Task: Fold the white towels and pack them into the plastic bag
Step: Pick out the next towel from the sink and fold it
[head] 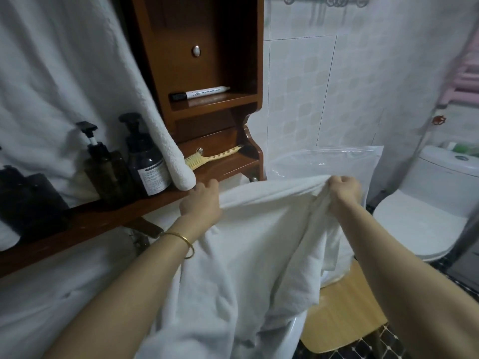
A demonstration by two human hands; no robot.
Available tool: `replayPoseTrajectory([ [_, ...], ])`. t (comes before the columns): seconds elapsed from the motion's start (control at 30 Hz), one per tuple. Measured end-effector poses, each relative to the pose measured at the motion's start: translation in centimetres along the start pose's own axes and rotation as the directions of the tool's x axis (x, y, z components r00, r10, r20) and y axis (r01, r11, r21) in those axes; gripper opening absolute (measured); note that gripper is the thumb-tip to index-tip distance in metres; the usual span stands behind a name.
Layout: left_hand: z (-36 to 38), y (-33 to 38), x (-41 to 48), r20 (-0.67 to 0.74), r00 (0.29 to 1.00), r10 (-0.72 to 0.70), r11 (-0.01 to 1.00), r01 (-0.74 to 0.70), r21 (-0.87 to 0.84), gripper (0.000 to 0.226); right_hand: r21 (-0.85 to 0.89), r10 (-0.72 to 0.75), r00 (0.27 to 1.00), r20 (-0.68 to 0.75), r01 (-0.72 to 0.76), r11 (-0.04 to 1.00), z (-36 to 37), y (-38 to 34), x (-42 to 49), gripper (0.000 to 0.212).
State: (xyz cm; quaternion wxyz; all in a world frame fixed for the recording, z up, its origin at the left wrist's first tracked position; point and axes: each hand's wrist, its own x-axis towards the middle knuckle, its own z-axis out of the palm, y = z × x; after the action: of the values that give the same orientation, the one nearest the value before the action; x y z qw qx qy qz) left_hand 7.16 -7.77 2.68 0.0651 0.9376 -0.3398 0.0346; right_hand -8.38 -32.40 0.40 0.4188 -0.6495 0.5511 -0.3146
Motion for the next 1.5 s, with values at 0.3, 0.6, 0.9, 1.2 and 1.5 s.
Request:
replayPoseTrajectory([
  [0.3,-3.7,3.9,1.0,0.347,0.921,0.178,0.196,0.312,-0.930,0.010,0.396,-0.591,0.517,0.619,0.444,0.804,2.6,-2.3,-8.8,0.056],
  [0.6,0.2,3.9,0.9,0.138,0.989,0.049,0.715,0.061,-0.696,0.035,0.017,-0.342,0.866,0.365,0.361,0.932,3.8,-2.4,-7.1,0.021],
  [0.9,5.1,5.8,-1.4,0.301,0.949,0.096,0.757,0.127,-0.641,0.044,0.038,-0.309,0.912,0.271,0.310,0.950,4.8,-2.7,-6.8,0.014],
  [1.2,1.4,4.6,0.2,-0.009,0.998,-0.069,0.641,0.038,-0.767,0.028,-0.218,-0.488,0.711,0.507,0.653,0.725,3.4,-2.4,-7.7,0.074],
  [1.5,-2.0,4.9,-1.2,0.097,0.917,0.386,0.602,-0.170,-0.781,0.020,0.305,-0.679,0.603,0.418,0.611,0.731,4.2,-2.5,-8.7,0.066],
])
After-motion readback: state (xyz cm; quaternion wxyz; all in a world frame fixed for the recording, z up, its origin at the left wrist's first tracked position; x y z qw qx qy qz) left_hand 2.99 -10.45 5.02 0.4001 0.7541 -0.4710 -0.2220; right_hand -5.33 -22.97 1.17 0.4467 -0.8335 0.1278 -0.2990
